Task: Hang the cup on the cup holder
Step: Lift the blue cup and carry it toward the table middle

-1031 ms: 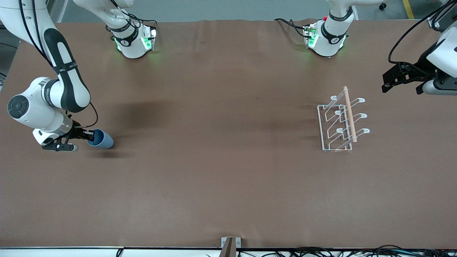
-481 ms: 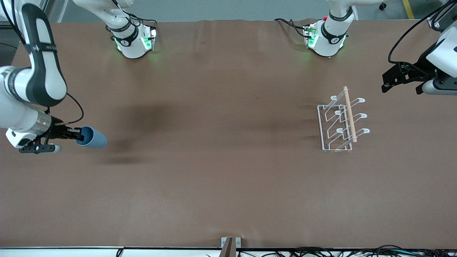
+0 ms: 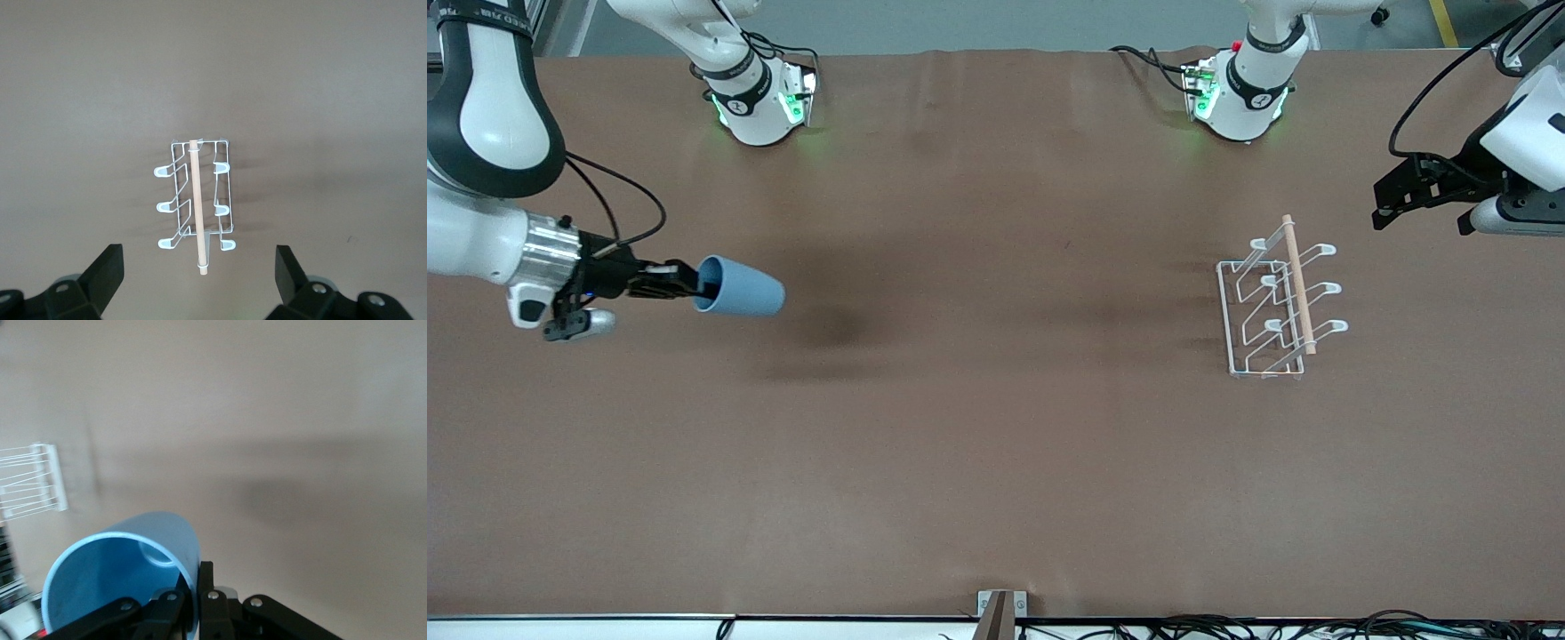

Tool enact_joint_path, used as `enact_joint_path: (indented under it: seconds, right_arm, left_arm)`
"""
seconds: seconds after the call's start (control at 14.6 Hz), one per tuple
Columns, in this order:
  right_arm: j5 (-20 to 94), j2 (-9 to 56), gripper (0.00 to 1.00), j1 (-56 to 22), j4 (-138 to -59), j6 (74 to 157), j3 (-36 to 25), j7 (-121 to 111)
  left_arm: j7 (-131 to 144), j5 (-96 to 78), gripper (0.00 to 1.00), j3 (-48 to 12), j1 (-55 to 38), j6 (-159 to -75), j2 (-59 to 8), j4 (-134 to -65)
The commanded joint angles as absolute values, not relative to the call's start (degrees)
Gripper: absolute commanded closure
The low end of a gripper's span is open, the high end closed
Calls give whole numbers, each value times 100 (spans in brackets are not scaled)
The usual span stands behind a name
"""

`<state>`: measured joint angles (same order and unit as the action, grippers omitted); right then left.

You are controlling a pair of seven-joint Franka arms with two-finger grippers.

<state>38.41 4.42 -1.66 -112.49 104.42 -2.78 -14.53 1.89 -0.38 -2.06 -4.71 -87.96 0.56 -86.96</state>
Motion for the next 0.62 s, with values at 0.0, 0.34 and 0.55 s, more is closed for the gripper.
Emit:
enact_joint_path:
  seconds: [0.0, 0.34, 0.55]
  right_arm:
    - [4830, 351, 100, -150, -11654, 10529, 8, -1888]
    - [6860, 413, 100, -237, -12128, 11028, 578, -3056]
    - [8196, 808, 100, -246, -12164, 11320, 1237, -3803]
  left_arm:
    - [167, 9, 0, -202, -492, -8771, 26, -8578]
    - [88, -9, 0, -202, -510, -8771, -52, -8578]
    - [79, -157, 0, -202, -510, -8780, -88, -8578]
